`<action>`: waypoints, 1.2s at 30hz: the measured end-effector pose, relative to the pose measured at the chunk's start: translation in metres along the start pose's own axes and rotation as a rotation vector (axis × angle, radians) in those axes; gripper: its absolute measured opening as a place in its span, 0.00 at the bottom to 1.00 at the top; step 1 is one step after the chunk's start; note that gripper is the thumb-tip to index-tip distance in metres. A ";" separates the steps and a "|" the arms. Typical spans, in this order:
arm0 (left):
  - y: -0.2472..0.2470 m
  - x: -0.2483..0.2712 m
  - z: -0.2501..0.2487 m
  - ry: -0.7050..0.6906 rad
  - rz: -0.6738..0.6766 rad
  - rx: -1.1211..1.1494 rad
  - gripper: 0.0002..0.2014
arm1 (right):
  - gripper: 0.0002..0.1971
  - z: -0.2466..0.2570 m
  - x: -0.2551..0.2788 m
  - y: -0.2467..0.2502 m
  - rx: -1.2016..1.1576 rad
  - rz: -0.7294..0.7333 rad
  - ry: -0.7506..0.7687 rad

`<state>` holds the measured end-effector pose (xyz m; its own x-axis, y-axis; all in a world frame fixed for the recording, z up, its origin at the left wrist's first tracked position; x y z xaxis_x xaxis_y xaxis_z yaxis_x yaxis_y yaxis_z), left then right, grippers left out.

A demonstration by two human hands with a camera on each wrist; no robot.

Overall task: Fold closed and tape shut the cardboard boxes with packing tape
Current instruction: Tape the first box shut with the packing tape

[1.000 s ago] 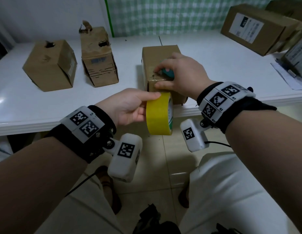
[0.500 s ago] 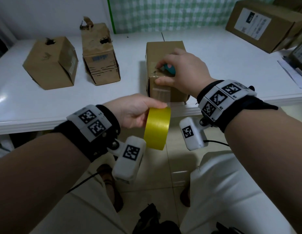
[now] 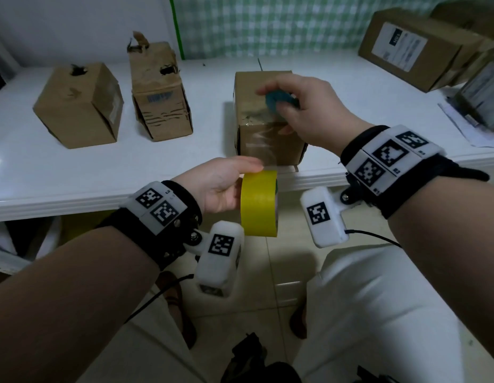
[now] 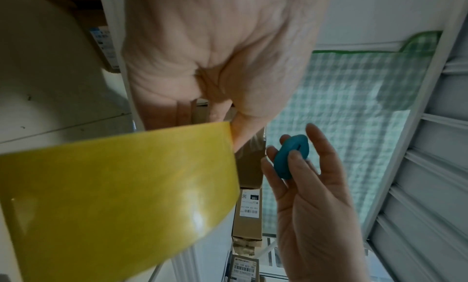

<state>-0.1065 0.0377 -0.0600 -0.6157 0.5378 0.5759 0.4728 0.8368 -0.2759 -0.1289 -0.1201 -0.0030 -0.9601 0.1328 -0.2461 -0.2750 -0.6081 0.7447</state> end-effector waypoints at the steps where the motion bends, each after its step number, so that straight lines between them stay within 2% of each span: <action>1: -0.001 0.000 0.000 0.001 0.000 -0.002 0.07 | 0.22 0.002 0.003 0.002 -0.033 0.020 0.002; 4: -0.004 0.000 0.000 0.000 -0.009 -0.043 0.07 | 0.25 0.007 0.005 0.008 -0.032 0.095 -0.022; 7: -0.005 0.001 -0.002 -0.012 -0.041 -0.097 0.05 | 0.18 0.011 0.006 0.008 0.148 0.188 -0.060; 10: -0.004 0.002 -0.007 -0.037 -0.054 -0.114 0.04 | 0.14 0.012 0.006 0.006 0.317 0.180 -0.038; 15: -0.005 0.001 -0.011 -0.082 -0.037 -0.111 0.03 | 0.14 0.017 0.002 -0.001 0.533 0.150 0.051; 20: -0.004 -0.004 -0.011 -0.112 -0.091 -0.101 0.05 | 0.13 0.018 -0.001 -0.007 0.566 0.130 0.086; 36: -0.004 -0.012 -0.011 -0.165 -0.070 -0.074 0.08 | 0.10 0.031 -0.001 -0.020 0.743 0.199 0.154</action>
<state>-0.0939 0.0267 -0.0576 -0.7411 0.4930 0.4558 0.4664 0.8663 -0.1788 -0.1244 -0.0835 0.0014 -0.9920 -0.0666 -0.1068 -0.1121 0.0810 0.9904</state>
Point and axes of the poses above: each hand's wrist, its own x-axis away from the middle knuckle, its own y-axis out of the back of the hand, z = x × y, the point moved 1 cm from there along -x, towards the middle knuckle, and after that the axes turned 6 degrees about x, right-handed, at the moved point
